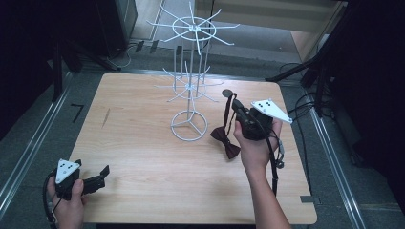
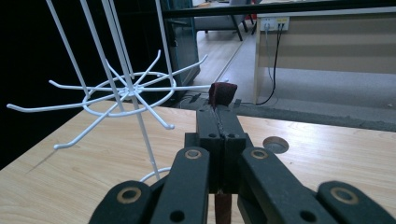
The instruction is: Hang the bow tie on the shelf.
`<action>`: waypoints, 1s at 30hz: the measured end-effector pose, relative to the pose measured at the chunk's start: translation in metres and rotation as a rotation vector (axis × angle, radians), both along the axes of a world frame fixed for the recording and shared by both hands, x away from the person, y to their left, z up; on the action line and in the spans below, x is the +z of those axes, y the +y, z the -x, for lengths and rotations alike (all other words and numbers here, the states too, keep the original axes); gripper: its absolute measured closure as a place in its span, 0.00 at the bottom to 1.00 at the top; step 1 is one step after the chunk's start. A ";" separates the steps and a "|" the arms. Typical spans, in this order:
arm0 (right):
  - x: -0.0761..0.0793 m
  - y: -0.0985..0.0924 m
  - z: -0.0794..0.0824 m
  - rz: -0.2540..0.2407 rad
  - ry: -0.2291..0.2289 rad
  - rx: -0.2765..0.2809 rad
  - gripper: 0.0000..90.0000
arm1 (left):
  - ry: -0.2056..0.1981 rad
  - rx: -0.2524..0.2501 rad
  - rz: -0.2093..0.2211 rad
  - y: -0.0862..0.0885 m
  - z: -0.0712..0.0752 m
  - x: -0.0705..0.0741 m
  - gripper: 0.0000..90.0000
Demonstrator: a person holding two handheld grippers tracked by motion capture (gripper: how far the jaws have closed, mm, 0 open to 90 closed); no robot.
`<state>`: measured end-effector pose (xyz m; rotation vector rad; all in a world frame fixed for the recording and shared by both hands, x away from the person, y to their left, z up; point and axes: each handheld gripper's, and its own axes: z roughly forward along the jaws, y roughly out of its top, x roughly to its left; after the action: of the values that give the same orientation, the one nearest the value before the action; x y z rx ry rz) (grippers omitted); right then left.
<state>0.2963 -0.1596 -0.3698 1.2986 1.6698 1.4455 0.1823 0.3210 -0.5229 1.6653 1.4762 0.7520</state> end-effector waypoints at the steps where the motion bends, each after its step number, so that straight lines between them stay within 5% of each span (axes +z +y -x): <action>1: 0.000 0.002 -0.001 -0.003 0.001 0.001 1.00 | 0.000 0.000 0.000 0.000 0.000 0.000 0.00; 30: 0.005 0.050 -0.018 -0.006 0.044 0.044 1.00 | 0.001 -0.002 0.003 0.001 0.000 0.000 0.00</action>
<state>0.3138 -0.1098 -0.3652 1.3136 1.7339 1.4579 0.1826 0.3215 -0.5230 1.6649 1.4757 0.7476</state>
